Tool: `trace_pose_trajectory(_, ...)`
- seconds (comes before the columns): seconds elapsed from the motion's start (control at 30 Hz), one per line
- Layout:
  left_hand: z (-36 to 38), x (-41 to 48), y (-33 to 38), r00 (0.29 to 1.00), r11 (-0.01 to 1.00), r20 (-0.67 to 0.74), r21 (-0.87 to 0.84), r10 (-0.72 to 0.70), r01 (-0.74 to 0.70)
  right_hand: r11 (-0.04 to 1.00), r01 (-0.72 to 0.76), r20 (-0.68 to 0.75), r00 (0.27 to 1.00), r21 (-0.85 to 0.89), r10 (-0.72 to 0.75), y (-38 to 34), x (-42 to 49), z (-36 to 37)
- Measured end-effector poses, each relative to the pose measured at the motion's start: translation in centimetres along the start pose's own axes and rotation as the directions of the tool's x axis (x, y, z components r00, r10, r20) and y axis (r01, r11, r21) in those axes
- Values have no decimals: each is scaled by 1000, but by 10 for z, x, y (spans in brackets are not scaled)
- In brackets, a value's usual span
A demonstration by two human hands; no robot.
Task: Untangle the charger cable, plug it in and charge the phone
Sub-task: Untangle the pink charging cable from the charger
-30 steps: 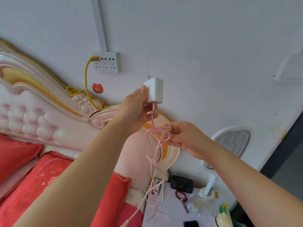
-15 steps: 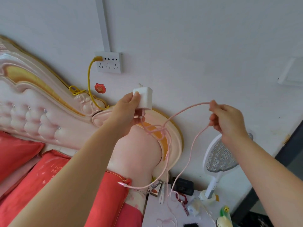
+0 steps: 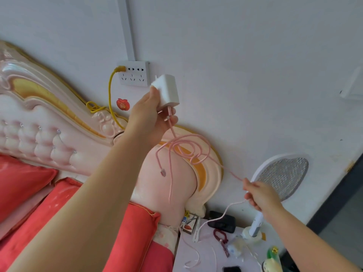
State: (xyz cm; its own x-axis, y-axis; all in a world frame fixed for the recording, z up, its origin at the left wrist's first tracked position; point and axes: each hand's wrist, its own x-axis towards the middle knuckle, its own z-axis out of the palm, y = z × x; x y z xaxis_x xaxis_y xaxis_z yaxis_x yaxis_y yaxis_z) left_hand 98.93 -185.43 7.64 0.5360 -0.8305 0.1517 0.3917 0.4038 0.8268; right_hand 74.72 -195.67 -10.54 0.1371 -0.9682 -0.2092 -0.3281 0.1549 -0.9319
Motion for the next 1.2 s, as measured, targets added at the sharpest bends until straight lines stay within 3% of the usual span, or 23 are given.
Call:
trace_pose_trajectory(0.13, 17, -2, 3, 999, 992, 18, -117, -40, 42, 893, 177, 181, 977, -415, -110, 1, -6, 7)
trace_pose_trajectory(0.2, 24, -3, 3, 997, 988, 35, -139, -70, 75, 829, 254, 312, 944, -498, -102, -10, -13, 11)
trace_pose_trajectory(0.33, 35, -5, 1, 988, 976, 84, -162, -132, 144, 902, 376, 542, 813, -212, -212, -55, -35, 35)
trace_pose_trajectory(0.43, 37, -6, -1, 985, 980, 100, -128, -139, 151, 866, 500, 621, 685, -19, -381, -88, -49, 55)
trace_pose_trajectory(0.53, 30, -4, 0, 987, 987, 91, -82, -129, 136, 859, 499, 629, 634, 112, -450, -102, -56, 60)
trace_pose_trajectory(0.67, 2, -1, 6, 992, 993, 57, 49, -109, 106, 880, 400, 549, 689, 256, -474, -105, -48, 46)
trace_pose_trajectory(0.8, -27, -1, 3, 990, 985, 29, 115, -136, 132, 885, 201, 356, 861, 421, -365, -102, -31, 29)
trace_pose_trajectory(0.9, -36, -2, -2, 991, 983, 3, 122, -136, 135, 883, 117, 238, 940, 455, -247, -93, -22, 26)
trace_pose_trajectory(1.1, -45, 1, 2, 996, 982, -44, 172, -76, 83, 762, -43, 52, 999, 646, 12, -85, -7, 9)
trace_pose_trajectory(1.2, -52, 3, 5, 994, 991, -92, 110, -64, 74, 673, -50, 19, 998, 738, 53, -87, -2, -3)
